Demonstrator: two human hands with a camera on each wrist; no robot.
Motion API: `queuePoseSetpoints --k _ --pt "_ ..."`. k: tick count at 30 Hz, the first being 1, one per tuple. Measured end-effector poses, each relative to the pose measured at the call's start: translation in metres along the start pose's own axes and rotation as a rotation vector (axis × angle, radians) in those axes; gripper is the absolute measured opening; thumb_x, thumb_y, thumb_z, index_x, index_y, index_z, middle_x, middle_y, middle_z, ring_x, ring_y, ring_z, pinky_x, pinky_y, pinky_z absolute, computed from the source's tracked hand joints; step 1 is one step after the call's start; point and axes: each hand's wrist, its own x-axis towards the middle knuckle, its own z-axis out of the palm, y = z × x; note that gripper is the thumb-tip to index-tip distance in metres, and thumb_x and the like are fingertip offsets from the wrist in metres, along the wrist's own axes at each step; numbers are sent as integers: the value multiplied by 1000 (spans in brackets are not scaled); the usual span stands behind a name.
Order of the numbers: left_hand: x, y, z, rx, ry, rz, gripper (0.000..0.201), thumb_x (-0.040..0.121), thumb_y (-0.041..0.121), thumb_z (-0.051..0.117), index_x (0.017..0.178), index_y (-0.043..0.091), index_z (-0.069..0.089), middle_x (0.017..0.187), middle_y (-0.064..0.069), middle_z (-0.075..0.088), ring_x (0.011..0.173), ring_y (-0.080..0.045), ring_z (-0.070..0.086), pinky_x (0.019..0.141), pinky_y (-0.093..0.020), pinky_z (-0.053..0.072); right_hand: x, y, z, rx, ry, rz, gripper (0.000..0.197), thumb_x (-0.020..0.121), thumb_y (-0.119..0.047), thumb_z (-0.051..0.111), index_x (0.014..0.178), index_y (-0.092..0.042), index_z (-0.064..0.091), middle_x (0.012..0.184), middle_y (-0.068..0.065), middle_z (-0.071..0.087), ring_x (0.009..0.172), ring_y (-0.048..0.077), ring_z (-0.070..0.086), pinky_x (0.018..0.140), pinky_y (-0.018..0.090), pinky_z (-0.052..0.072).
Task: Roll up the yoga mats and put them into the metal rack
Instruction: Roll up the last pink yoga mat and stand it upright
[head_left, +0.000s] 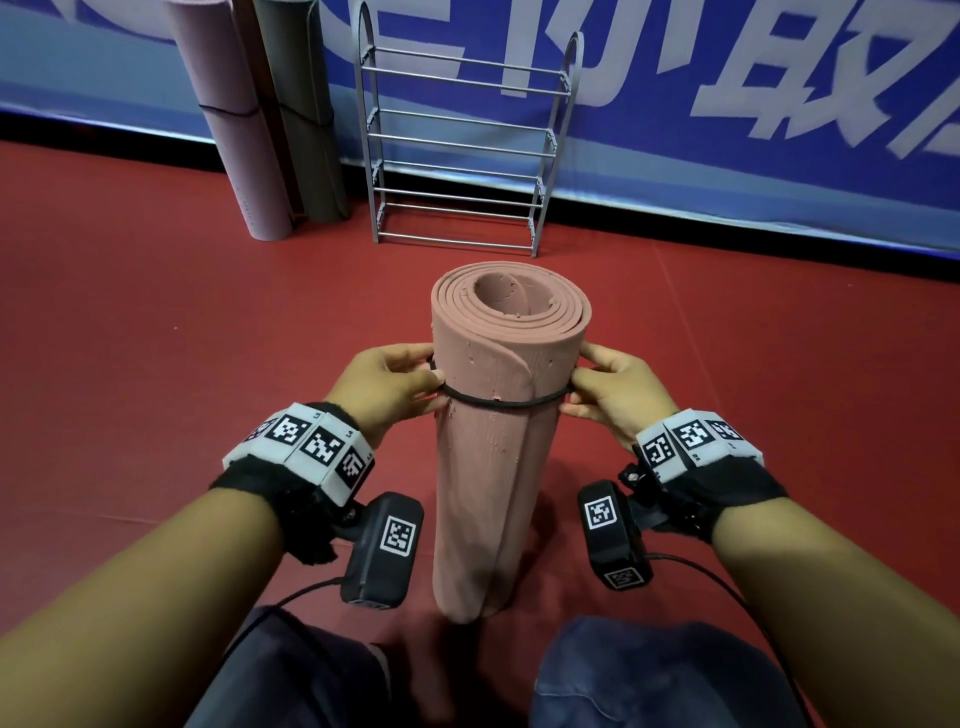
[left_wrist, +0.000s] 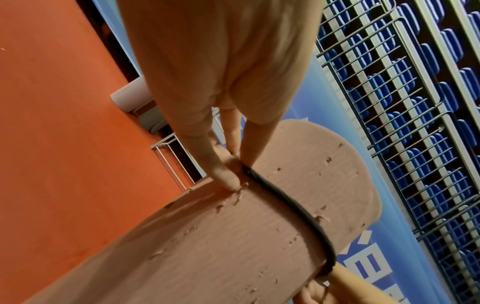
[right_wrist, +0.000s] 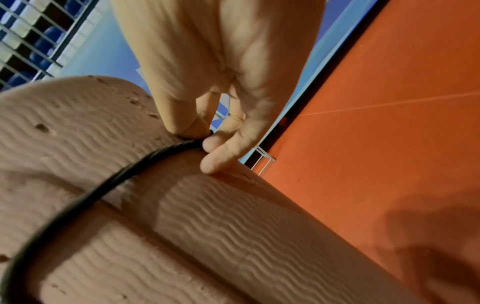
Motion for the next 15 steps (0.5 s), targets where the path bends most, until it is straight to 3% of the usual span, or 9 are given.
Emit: queuePoseSetpoints --k 4,6,8,12,15 --pt "4 -8 -2 112 -9 71 45 85 -19 54 123 5 62 88 -9 62 70 -17 64 70 -25 60 7 15 -2 -131 -17 -17 51 90 13 49 137 -5 52 56 5 42 38 2 46 52 22 57" --pt "7 -12 -4 181 -3 117 47 85 -19 56 124 7 63 88 -10 57 72 -20 61 68 -27 60 8 32 -3 -254 -38 -7 50 88 11 53 137 -1 52 56 4 41 37 1 45 48 20 55" --pt "11 -15 -5 224 0 149 49 85 -18 56 125 10 61 89 -11 53 71 -21 59 64 -26 60 14 48 -5 -325 -36 -22 52 88 7 57 138 -4 52 57 2 39 39 1 47 53 22 56" --pt "19 -27 -3 347 -8 189 62 84 -11 63 132 28 54 84 -3 55 63 -15 58 59 -23 57 34 56 -9 -376 -5 -45 54 87 3 58 139 -12 53 50 -6 41 39 5 52 76 48 59" --pt "31 -34 -2 390 20 204 69 84 -7 64 136 35 49 86 -3 55 61 -16 60 56 -22 55 44 57 -10 -422 4 -65 54 87 2 57 137 -16 55 57 -2 39 42 6 53 66 36 60"
